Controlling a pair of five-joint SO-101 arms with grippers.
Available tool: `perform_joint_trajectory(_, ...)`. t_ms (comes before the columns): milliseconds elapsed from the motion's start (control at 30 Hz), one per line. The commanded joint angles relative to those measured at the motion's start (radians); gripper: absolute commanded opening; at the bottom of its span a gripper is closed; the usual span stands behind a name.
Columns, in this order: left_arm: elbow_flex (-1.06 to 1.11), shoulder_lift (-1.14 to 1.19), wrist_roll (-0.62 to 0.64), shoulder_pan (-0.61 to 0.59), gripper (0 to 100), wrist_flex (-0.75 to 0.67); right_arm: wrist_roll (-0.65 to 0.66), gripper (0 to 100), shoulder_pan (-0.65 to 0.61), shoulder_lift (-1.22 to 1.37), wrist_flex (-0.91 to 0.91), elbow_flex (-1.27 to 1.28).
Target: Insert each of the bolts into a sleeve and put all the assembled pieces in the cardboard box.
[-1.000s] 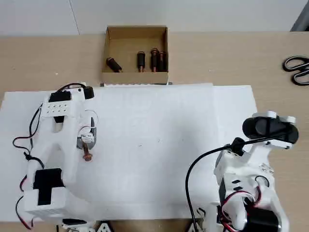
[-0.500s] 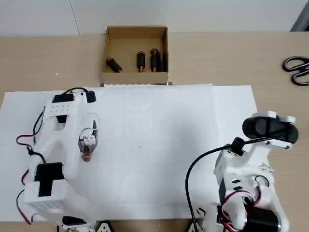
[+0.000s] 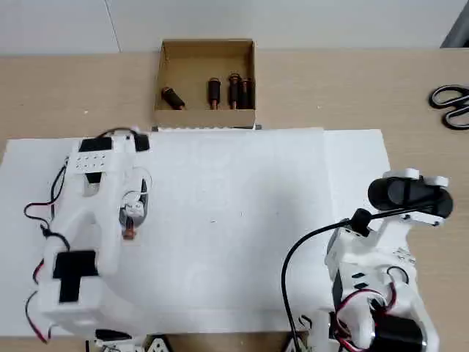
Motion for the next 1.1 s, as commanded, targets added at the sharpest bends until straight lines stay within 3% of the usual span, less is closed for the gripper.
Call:
perform_joint_trajectory(0, -0.059, -0.175, -0.106, 0.064, 0, 0.040, -0.005, 0.3, 0.002, 0.007, -0.028, -0.005)
perform_joint_trajectory(233, -0.054, -0.315, -0.480, 0.209, 0, 0.083, -0.005, 0.3, 0.002, 0.007, -0.028, -0.005)
perform_joint_trajectory(667, -0.054, -0.313, -0.764, 0.230, 0, 0.080, -0.005, 0.3, 0.002, 0.007, -0.028, -0.005)
perform_joint_trajectory(900, -0.054, -0.319, -0.798, 0.229, 0, 0.098, -0.003, 0.3, 0.005, 0.007, -0.044, 0.017)
perform_joint_trajectory(1067, -0.054, -0.319, -1.086, 0.256, 0, 0.192, -0.002, 0.3, 0.005, 0.007, -0.044, 0.017)
